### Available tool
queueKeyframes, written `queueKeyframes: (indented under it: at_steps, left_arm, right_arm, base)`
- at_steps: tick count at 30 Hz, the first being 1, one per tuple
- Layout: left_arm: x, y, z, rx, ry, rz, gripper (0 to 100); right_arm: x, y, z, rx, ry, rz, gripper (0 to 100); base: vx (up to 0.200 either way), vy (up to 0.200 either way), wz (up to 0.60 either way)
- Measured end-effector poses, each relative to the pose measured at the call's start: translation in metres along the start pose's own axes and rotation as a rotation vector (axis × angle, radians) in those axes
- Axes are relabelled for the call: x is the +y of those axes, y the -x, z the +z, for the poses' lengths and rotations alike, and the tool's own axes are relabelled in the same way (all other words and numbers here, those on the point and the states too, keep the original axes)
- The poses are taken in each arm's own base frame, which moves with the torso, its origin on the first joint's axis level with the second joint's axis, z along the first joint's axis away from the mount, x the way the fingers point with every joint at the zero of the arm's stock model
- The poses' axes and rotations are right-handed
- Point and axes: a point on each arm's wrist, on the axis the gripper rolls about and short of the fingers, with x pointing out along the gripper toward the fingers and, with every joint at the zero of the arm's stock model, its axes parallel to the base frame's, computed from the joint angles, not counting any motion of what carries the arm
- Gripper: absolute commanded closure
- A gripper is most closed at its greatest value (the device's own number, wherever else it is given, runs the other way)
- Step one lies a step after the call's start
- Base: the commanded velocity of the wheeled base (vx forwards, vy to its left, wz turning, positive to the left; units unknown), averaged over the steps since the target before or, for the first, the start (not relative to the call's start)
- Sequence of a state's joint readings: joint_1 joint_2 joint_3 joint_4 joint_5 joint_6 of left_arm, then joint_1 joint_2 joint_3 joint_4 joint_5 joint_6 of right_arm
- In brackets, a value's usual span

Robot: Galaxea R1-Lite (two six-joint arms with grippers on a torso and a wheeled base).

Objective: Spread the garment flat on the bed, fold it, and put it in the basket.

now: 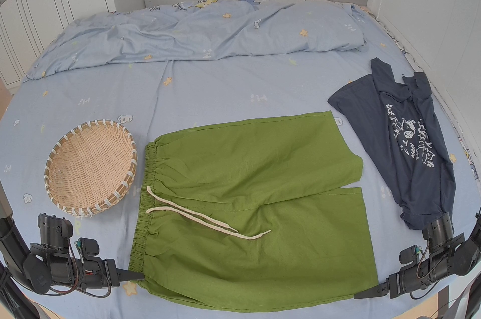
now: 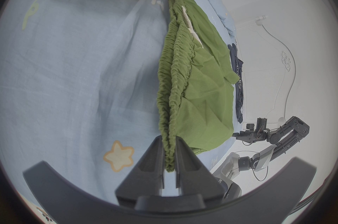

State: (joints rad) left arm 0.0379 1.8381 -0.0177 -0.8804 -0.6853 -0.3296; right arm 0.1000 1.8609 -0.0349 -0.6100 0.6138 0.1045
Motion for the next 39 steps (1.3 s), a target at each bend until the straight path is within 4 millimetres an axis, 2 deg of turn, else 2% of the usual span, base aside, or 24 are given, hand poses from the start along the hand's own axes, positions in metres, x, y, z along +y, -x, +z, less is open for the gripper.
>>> queueKeyframes:
  at_steps: [11, 12, 29, 39]
  left_arm:
    - [0.0, 0.0, 0.0, -0.004, -0.001, 0.0, 100]
    - [0.0, 0.0, 0.001, -0.005, -0.001, 0.0, 100]
    - [0.001, 0.0, 0.001, -0.007, 0.005, 0.005, 100]
    - [0.004, 0.003, -0.006, 0.037, 0.045, 0.033, 100]
  right_arm:
    - [-0.001, 0.0, 0.005, -0.057, 0.017, 0.042, 0]
    - [-0.001, 0.0, 0.005, -0.057, 0.015, 0.042, 100]
    - [-0.004, 0.002, 0.001, -0.044, -0.021, 0.031, 100]
    - [0.001, 0.016, -0.016, 0.022, -0.069, 0.012, 100]
  base:
    - [0.0, 0.0, 0.0]
    - [0.0, 0.0, 0.0]
    - [0.0, 0.0, 0.0]
    - [0.0, 0.0, 0.0]
